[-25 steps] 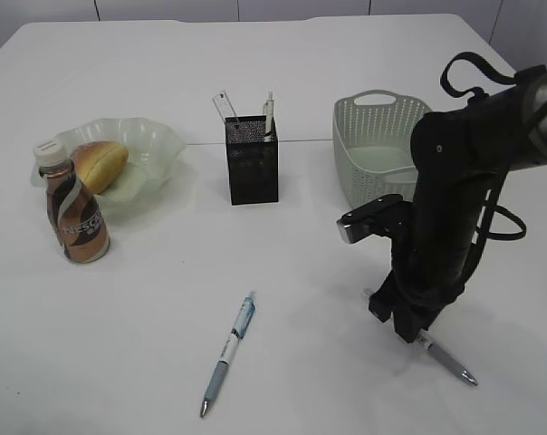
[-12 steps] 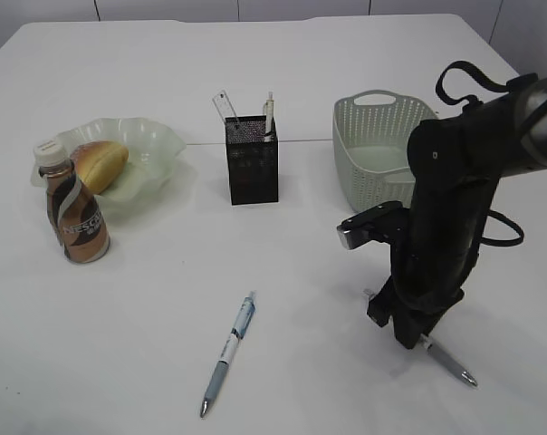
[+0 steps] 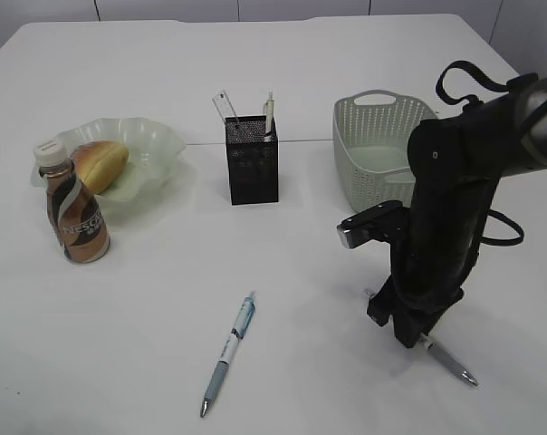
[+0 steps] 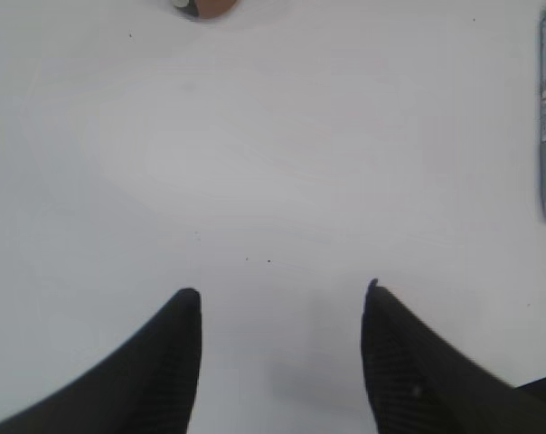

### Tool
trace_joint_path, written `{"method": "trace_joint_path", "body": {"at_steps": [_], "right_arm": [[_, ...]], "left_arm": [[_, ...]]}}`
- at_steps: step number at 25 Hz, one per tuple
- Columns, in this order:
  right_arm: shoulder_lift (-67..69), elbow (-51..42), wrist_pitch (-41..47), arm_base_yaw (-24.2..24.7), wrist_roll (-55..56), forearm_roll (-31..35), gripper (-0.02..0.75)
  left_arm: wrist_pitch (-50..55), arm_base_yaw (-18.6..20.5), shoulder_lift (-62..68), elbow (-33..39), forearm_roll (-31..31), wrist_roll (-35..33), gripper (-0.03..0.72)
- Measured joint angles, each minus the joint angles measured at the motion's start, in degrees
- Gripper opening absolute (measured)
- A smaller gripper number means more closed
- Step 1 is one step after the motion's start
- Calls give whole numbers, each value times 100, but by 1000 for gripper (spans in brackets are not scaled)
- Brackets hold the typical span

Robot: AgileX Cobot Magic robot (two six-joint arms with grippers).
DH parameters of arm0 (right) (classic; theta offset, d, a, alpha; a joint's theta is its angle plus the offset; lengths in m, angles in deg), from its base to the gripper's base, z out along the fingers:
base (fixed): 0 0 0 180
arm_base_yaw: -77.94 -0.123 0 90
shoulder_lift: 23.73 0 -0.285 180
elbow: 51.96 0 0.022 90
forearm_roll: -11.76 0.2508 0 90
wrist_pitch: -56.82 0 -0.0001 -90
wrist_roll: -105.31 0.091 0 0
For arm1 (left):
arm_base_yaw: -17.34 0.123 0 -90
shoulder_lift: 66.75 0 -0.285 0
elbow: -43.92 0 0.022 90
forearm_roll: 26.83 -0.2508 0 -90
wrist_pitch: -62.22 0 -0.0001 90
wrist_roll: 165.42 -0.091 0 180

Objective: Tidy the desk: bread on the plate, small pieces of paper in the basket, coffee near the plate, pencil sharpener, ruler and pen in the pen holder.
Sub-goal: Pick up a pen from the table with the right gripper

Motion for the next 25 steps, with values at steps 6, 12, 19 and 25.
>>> {"method": "trace_joint_path", "body": {"at_steps": [6, 12, 19, 25], "right_arm": [[0, 0, -33, 0, 25, 0, 209], [54, 29, -33, 0, 191, -34, 207], [68, 46, -13, 0, 262, -86, 69], [139, 303, 351, 0, 849, -86, 60]], "left_arm": [[0, 0, 0, 0, 0, 0, 416], [0, 0, 0, 0, 0, 0, 416], [59, 0, 0, 0, 0, 0, 416], [71, 0, 0, 0, 0, 0, 416]]}}
